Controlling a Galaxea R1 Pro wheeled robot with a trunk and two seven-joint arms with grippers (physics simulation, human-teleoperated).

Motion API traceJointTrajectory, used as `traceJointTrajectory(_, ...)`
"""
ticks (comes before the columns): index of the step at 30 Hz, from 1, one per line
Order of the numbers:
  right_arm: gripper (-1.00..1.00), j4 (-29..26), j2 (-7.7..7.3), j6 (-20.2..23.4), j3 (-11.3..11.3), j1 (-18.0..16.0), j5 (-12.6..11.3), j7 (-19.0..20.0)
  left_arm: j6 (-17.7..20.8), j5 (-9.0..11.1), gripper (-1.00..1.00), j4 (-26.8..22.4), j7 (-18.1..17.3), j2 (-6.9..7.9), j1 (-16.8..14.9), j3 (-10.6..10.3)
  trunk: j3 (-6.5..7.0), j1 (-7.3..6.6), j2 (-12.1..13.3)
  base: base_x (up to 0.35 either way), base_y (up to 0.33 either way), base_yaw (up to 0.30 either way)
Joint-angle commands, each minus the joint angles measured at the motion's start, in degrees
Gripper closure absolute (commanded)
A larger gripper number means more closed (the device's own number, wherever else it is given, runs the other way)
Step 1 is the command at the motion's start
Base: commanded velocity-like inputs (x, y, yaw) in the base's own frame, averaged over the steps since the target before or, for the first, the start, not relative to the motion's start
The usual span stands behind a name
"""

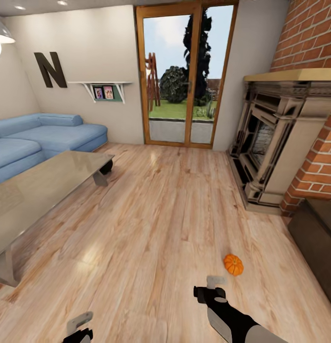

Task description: Place each of the two pumpkins and all three candles from the living room inside a cabinet in the living room (use any cabinet), then make sure every cabinet is closed, and position the cauldron so it is next to a table in the living room.

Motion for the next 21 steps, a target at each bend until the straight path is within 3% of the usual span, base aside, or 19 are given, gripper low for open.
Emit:
traceJointTrajectory(1, -1.00, -0.06, -0.03, -0.07, 0.49, -0.07, -0.47, -0.41, 0.35, 0.23, -1.00, -0.13, 0.45, 0.08, -0.02, -0.52, 0.04, 0.03, -0.02, 0.330, -0.033, 0.045)
traceJointTrajectory(12, -1.00, -0.06, -0.08, -0.04, 0.44, -0.06, -0.55, -0.36, 0.35, 0.22, -1.00, -0.13, 0.45, 0.08, -0.02, -0.59, 1.08, 0.03, -0.02, 0.290, -0.171, 0.046)
traceJointTrajectory(21, -1.00, -0.06, -0.14, -0.04, 0.41, -0.07, -0.56, -0.32, 0.35, 0.22, -1.00, -0.13, 0.45, 0.08, -0.02, -0.59, 1.93, 0.03, -0.02, 0.245, -0.021, 0.002)
